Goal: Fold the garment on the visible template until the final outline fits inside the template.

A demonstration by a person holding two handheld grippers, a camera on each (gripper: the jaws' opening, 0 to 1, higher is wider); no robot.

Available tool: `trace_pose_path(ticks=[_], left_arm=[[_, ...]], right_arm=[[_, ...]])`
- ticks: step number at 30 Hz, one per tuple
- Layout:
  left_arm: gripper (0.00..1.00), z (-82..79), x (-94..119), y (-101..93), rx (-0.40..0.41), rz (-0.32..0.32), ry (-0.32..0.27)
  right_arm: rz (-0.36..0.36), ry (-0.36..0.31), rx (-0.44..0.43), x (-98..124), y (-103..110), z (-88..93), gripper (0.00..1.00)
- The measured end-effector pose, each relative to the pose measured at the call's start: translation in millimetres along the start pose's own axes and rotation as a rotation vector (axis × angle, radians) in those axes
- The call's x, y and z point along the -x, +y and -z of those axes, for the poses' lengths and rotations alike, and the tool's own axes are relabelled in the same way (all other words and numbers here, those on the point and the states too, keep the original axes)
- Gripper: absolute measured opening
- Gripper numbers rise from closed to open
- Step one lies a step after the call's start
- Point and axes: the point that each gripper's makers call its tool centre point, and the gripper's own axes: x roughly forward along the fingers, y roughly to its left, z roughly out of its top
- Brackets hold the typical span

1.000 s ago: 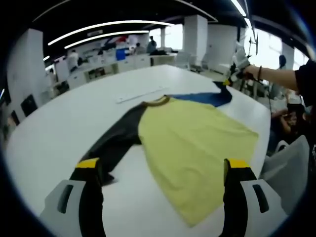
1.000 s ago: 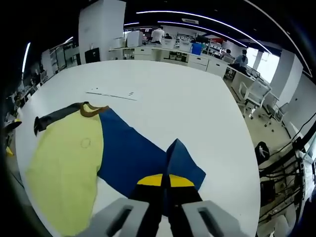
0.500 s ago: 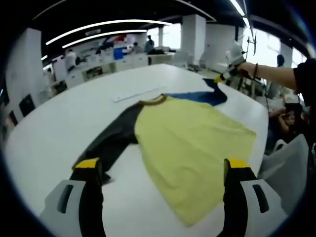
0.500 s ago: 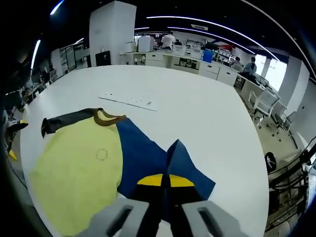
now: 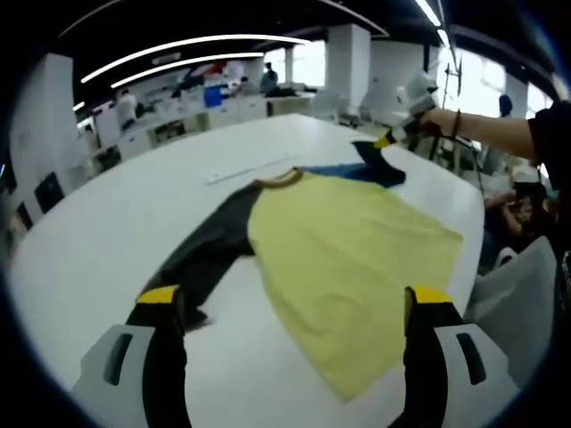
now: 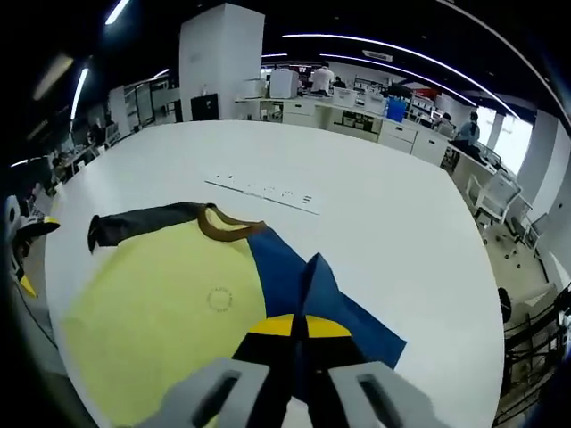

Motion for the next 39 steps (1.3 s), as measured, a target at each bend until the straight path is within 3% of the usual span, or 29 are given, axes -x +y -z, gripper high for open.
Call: trace_pose_path(ticks=[19, 30, 39], left_arm=[[0.99, 1.7, 1.5, -5.1, 0.003, 0.010, 0.000], [0.99, 5.9, 0.4, -7.8, 0.012, 0.018, 0.006], [0.99, 7.8, -1.3, -11.7, 0.020, 0.027, 0.007]], right_arm=[[-0.081, -0.030, 0.031, -20.9, 46.9, -29.2, 0.00], [-0.111, -0.042, 0.054, -27.7, 65.4, -36.2, 0.00], [-0.149, -0.067, 0.029, -30.0, 84.5, -47.0, 0.00]])
